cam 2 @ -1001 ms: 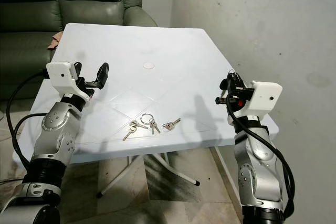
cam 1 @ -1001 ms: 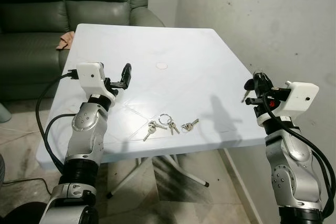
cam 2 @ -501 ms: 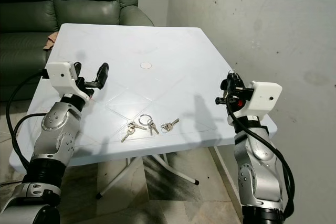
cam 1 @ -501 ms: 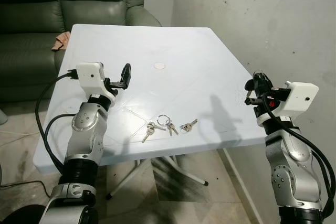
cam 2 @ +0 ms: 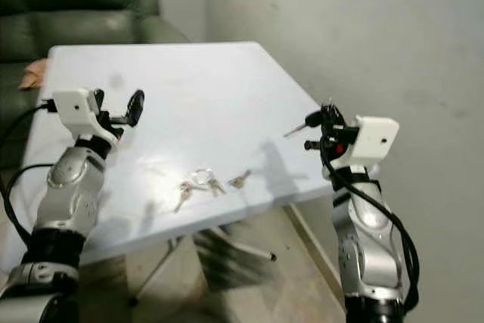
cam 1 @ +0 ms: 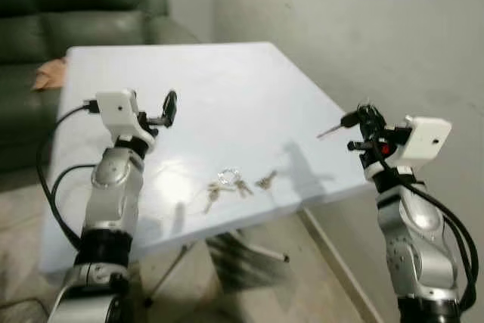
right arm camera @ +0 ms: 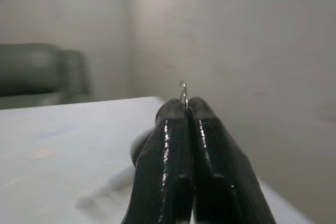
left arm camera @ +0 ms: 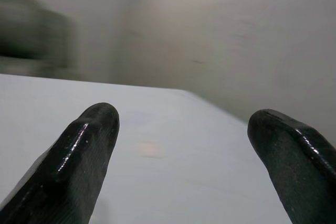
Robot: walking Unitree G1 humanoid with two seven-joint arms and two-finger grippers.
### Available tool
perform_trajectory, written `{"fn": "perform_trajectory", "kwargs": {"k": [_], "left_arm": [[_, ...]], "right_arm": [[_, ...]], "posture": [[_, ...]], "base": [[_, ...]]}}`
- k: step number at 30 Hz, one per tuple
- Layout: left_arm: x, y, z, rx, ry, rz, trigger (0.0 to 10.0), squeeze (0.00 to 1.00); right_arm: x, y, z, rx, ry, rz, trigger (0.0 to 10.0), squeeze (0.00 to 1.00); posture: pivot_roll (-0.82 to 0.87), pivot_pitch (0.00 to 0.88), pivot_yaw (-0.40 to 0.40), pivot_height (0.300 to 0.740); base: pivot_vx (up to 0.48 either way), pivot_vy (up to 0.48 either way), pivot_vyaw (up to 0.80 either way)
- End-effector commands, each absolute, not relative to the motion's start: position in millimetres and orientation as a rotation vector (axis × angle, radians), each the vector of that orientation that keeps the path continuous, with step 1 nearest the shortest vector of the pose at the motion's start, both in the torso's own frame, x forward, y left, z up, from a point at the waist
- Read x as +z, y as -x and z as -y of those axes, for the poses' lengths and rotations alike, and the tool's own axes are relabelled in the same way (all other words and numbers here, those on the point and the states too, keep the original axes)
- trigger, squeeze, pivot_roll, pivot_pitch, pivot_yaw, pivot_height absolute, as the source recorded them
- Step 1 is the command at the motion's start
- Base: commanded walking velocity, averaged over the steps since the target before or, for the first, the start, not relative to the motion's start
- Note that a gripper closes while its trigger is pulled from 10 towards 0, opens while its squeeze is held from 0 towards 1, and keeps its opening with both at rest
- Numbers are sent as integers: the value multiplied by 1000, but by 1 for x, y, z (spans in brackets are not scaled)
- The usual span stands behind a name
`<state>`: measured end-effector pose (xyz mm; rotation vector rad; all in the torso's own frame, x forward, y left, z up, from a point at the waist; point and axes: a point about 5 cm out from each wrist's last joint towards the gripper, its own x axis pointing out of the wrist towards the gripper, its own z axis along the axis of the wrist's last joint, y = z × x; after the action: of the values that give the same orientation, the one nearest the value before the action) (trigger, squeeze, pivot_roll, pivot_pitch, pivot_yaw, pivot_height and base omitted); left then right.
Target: Hang keys on a hook
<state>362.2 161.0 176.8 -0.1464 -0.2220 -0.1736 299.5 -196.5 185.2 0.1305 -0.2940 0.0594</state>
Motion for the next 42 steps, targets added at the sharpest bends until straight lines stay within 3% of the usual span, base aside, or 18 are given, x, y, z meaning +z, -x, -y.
{"fn": "perform_trajectory", "kwargs": {"k": [1, 32, 42], "left_arm": [[183, -363, -167, -163, 129, 241, 10000, 0], [183, -363, -163, -179, 118, 236, 10000, 0], [169, -353, -135, -308, 67, 196, 10000, 0]], "right_arm": [[190, -300, 195, 63, -128, 311, 10000, 0], [190, -301, 195, 60, -107, 308, 10000, 0], [186, -301, 196, 38, -93, 291, 10000, 0]], "posture": [[27, 9, -78, 740], [29, 8, -78, 740], [29, 8, -78, 740]], "base": [[0, 0, -788], [0, 0, -788], [0, 0, -708]]}}
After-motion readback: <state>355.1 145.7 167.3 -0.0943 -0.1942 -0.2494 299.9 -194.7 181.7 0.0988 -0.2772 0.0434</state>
